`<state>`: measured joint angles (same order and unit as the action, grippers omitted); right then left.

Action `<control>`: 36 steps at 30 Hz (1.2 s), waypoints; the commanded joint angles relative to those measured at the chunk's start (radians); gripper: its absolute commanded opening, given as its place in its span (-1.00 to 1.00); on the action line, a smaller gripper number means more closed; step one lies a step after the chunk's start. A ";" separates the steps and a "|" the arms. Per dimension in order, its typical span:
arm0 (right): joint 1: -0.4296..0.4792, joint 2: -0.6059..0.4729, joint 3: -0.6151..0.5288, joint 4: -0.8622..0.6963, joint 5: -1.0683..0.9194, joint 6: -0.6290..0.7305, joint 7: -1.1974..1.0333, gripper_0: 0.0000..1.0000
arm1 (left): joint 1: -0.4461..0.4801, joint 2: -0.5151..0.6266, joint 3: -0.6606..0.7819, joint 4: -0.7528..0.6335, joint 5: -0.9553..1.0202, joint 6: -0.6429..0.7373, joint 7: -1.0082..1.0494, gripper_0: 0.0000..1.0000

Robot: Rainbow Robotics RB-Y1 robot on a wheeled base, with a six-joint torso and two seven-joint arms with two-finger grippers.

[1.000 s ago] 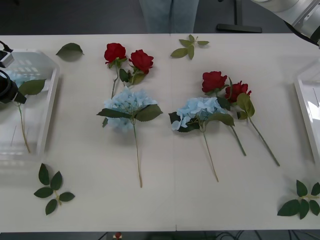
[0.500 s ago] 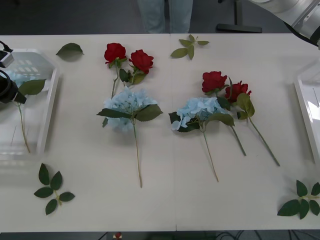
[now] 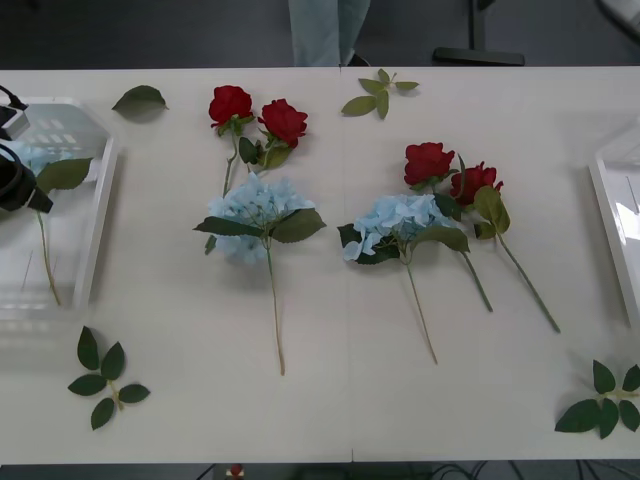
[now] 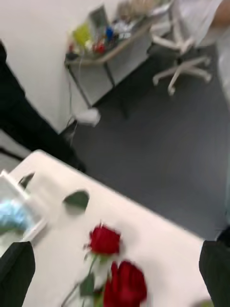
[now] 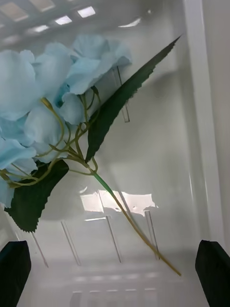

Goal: Place the red flowers into the right box and the blue flowers into the left box. If a person shows an open palm, hand one flower to the person first, then continue sorting.

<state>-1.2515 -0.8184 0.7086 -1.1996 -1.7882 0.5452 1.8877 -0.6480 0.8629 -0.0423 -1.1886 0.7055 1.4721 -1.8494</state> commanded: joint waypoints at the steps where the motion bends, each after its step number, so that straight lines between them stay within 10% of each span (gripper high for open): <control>1: -0.029 -0.113 -0.109 -0.023 -0.049 0.219 -0.079 1.00 | -0.068 0.015 0.010 -0.013 0.014 0.034 -0.013 1.00; 14: 0.034 -0.288 -0.127 -0.046 -0.031 1.092 -0.223 1.00 | -0.153 -0.159 0.019 -0.020 0.052 0.053 0.249 1.00; 36: 0.406 -0.294 -0.032 -0.279 0.434 0.888 -0.225 1.00 | -0.265 -0.470 -0.013 -0.019 -0.319 -0.087 0.527 1.00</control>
<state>-0.8397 -1.1337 0.6889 -1.4870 -1.3864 1.4425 1.6850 -0.8804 0.3934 -0.0412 -1.1886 0.4156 1.4058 -1.3797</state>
